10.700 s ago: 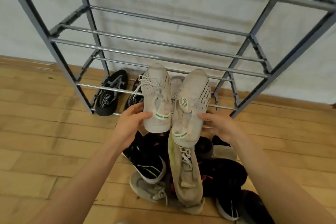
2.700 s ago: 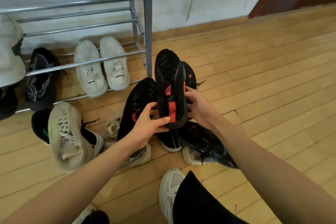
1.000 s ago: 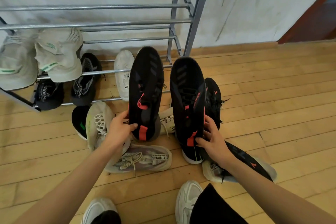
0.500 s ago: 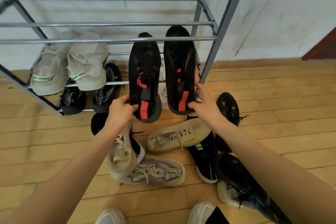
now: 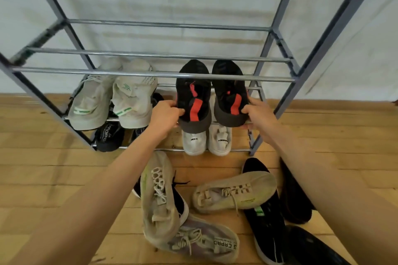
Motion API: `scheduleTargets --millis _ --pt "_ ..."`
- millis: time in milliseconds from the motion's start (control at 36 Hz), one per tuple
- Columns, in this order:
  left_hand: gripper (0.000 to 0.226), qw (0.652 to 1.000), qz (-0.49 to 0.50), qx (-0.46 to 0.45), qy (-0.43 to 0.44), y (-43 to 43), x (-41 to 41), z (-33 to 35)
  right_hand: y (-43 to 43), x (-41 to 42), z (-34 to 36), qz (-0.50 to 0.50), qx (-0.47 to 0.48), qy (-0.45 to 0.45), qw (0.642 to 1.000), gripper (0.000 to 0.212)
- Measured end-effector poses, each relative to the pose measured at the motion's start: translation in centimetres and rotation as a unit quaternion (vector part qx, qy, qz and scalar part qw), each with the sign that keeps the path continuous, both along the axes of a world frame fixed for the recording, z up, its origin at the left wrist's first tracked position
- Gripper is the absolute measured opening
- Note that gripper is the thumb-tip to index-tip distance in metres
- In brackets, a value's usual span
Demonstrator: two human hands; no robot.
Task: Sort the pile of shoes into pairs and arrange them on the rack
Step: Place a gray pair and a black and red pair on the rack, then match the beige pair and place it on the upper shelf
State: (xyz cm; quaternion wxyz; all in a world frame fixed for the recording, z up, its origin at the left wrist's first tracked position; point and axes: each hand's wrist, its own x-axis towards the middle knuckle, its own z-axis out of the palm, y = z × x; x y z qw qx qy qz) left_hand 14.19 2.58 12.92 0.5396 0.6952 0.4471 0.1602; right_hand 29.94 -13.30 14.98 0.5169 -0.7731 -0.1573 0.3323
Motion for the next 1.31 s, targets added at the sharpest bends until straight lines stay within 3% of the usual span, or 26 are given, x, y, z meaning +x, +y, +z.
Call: scheduleTargets --millis 444,667,778,861,944,1111,1222,1306 --pt "0.026 0.997 -0.036 0.069 0.007 0.0 -0.1 -0.9 -0.1 -0.1 -1.4 0.002 -0.002 -0.001 1.0 0.041" --pt "0.036 0.994 -0.059 0.091 -0.003 -1.1 -1.4 -0.5 -0.6 -0.8 -1.5 0.03 -0.039 -0.099 0.994 0.029" --pt "0.041 0.993 -0.065 0.097 -0.01 -3.0 -3.3 0.0 -2.1 -2.6 -1.3 -0.014 -0.046 -0.229 0.972 0.037" --pt "0.045 0.986 -0.075 0.144 0.024 -5.1 -5.6 -0.7 -4.2 -5.2 -2.5 -0.021 -0.017 -0.307 0.951 0.031" --pt "0.041 0.98 -0.081 0.17 0.062 -7.0 -8.5 -2.5 -6.3 -8.0 -5.4 0.026 -0.048 -0.262 0.964 0.025" --pt "0.042 0.977 -0.054 0.145 0.144 -9.8 -14.3 -7.3 -9.2 -11.7 -11.7 0.135 -0.251 -0.091 0.954 0.028" --pt "0.049 0.982 0.012 0.048 0.181 -11.5 -17.4 -9.3 -9.3 -12.7 -12.7 0.07 -0.27 0.085 0.957 0.034" --pt "0.068 0.973 0.065 -0.117 0.19 -11.8 -18.7 -10.3 -8.7 -12.8 -13.4 -0.015 -0.229 0.211 0.95 0.033"
